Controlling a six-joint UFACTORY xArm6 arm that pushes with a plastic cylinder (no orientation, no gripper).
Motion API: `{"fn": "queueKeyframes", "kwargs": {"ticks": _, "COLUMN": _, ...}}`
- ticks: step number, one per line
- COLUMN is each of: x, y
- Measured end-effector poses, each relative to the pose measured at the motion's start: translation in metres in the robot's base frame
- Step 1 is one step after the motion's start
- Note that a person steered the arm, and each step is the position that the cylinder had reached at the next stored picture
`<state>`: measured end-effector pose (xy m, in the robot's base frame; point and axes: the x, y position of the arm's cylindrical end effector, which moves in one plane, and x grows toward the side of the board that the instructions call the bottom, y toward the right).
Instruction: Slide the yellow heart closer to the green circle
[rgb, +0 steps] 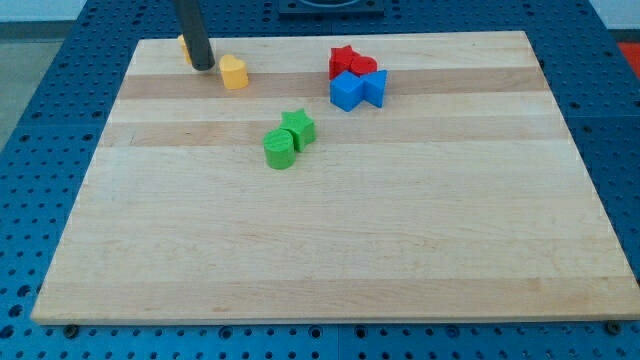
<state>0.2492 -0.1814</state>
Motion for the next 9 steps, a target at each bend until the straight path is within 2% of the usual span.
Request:
{"fn": "queueKeyframes", "kwargs": {"ticks": 4, "x": -0.001, "y": 0.057}}
{"fn": "queueKeyframes", "kwargs": {"ticks": 9, "x": 0.080, "y": 0.058}}
